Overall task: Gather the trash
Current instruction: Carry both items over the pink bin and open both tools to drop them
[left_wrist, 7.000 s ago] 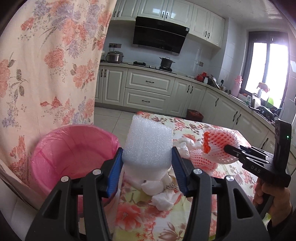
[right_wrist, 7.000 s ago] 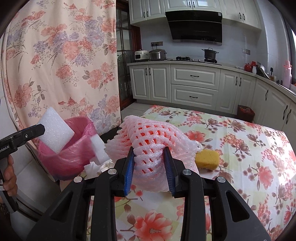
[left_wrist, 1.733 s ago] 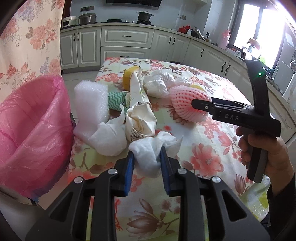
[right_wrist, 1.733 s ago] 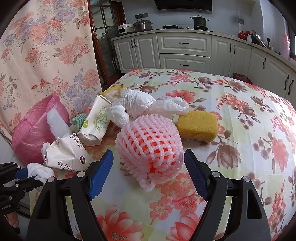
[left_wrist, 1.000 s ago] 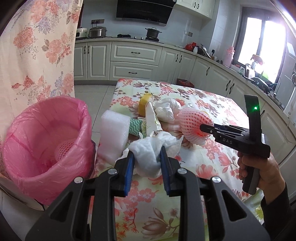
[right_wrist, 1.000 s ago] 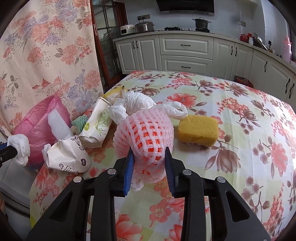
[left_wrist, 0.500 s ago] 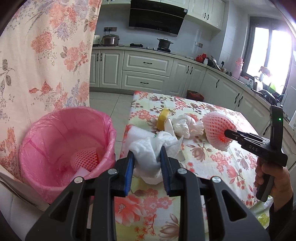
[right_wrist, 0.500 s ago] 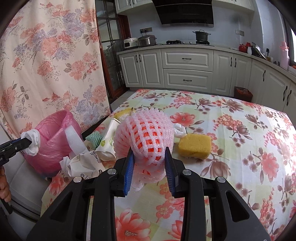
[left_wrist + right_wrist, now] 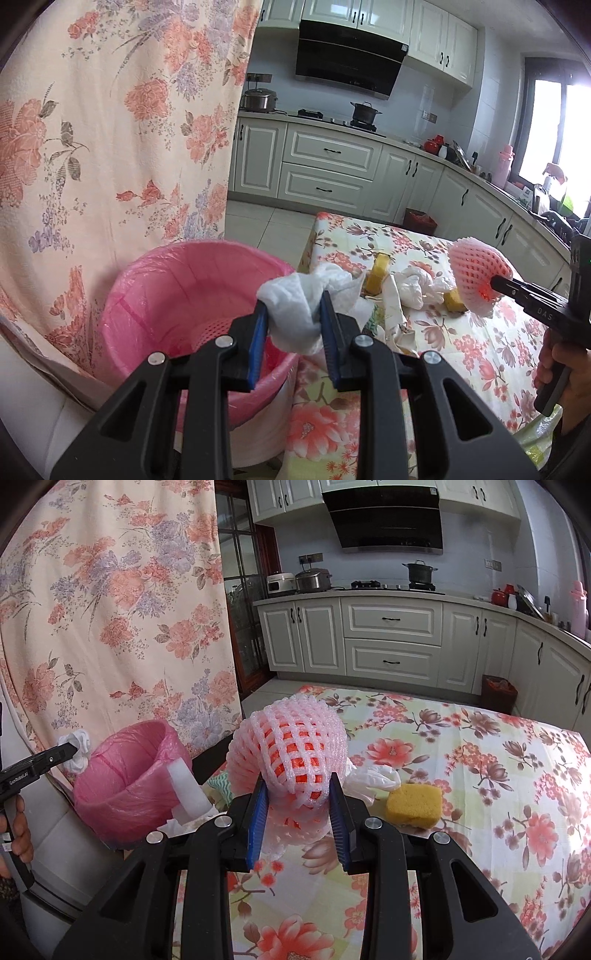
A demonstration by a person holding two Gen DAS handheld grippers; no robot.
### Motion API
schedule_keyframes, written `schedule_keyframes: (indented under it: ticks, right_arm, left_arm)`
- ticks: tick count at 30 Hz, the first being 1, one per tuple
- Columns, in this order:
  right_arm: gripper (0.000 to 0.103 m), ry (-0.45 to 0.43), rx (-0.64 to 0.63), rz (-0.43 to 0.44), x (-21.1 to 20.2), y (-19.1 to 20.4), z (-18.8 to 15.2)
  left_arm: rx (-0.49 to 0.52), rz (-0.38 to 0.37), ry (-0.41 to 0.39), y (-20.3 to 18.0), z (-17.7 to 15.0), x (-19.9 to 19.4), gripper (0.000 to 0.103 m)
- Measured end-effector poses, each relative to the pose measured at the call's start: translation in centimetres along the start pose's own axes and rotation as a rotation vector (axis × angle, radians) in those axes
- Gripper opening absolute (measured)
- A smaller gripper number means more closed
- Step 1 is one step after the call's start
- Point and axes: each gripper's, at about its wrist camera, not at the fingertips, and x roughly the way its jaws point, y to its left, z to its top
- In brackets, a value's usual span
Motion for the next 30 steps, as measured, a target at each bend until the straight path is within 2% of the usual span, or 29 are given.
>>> schedule_keyframes:
  ticks: [18,30]
  right_arm:
    - [0.031,-0.02,-0.104,0.117,2.3,8.3,4.3]
    - [0.031,0.007,-0.19,0.191,5.5,15.1,5.8]
  left_arm:
    - [-0.049,0.107,-0.064,5.5,1.5,-1.6,0.027]
    - [-0.079,0.131,-0.08,7.7,1.6,-1.9,0.027]
